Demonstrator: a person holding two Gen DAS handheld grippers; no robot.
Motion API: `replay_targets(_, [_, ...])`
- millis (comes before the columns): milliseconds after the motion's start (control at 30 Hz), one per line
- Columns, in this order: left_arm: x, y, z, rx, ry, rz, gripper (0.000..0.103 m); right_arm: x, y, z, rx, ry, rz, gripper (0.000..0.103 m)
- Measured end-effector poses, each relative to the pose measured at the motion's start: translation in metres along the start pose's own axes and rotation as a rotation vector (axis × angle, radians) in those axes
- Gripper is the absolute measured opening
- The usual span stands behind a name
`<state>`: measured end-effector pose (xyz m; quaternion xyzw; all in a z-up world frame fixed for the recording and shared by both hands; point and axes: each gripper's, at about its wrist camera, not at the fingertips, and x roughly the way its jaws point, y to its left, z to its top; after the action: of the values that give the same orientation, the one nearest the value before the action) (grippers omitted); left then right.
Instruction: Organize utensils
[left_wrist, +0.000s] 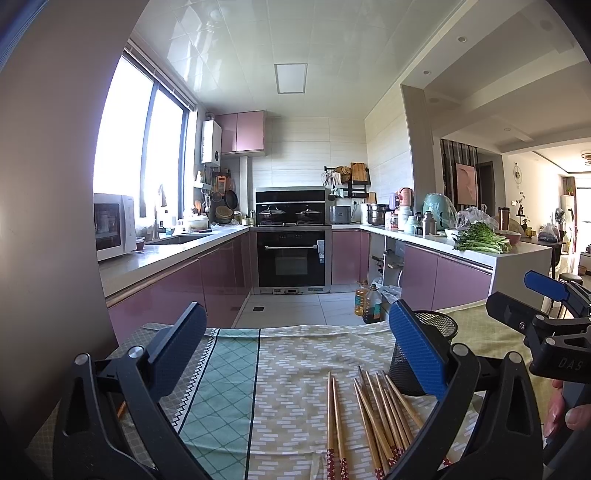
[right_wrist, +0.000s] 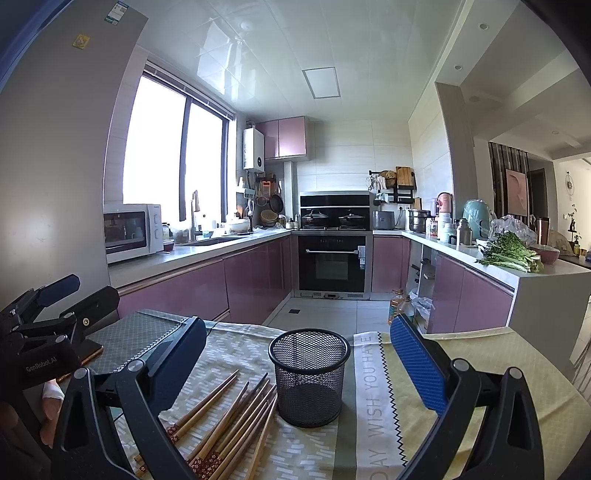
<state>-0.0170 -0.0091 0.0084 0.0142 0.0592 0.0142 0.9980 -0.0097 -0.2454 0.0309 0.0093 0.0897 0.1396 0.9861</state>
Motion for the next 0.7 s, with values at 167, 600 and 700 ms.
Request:
replay_targets(167, [-0.0001,-0.0001,-0.0002,-0.001,0.0,0.001,0.097,0.0001,-0.0007,-0.0011,0.003,-0.001,-0.002,0.096])
replay_targets(600, [0.0,-0.0013,-0.0009,0.005,0.005,0.003,0.097,0.0003,-0.0026,-0.0034,0.01,0.001,0.004,0.096])
replay_targets(700, [0.0,-0.001,-0.0006,0.005,0.005,0.002,0.097,0.0003,-0.0026,-0.004,0.011,0.004,0.004,0.096])
